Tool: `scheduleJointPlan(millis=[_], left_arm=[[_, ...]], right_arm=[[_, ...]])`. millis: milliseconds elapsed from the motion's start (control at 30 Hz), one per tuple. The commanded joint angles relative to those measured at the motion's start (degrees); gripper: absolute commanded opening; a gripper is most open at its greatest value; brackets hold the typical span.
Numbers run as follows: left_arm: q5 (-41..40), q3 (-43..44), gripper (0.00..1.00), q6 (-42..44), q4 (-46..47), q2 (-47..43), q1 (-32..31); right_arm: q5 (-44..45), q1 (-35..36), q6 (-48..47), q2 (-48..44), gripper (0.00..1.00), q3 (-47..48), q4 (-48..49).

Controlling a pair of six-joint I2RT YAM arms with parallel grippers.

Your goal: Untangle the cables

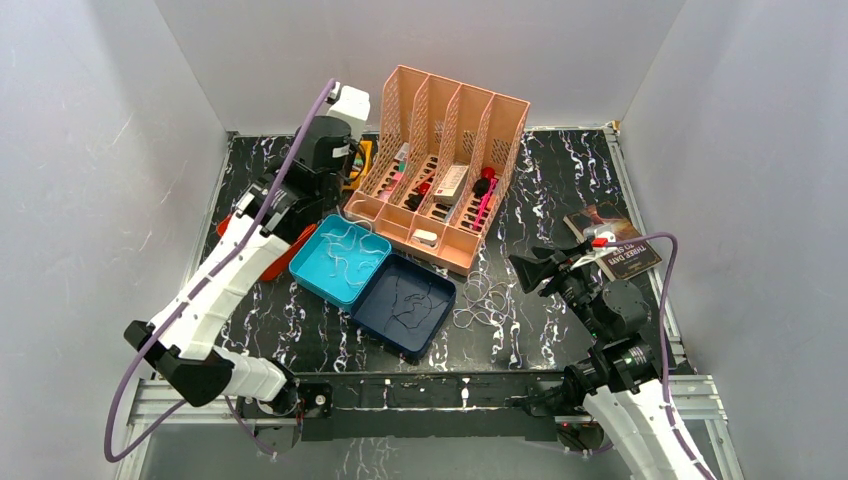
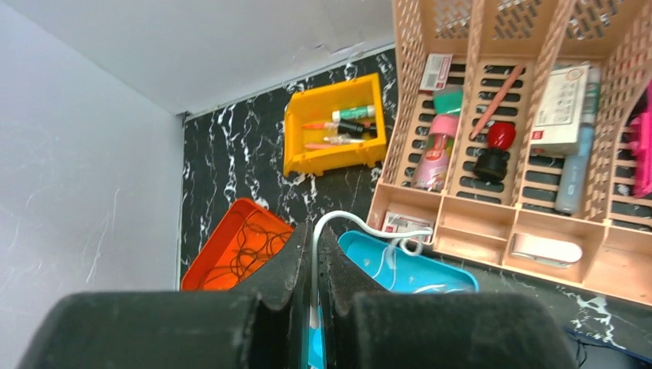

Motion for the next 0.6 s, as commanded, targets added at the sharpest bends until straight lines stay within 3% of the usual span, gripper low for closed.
scheduleJointPlan(millis=[0,567], left_arm=[[-1.7,-3.9,0.0,-2.4,-0.2,-4.5,1.7],[3.5,-14.7,0.0,-10.1,-6.1,-6.8,4.3]], right_arm=[[-0.8,-0.1,0.4,0.5,0.68,-0.3,4.0],[-2.0,-0.1,1.5,2.4,0.68,-1.3,6.6]])
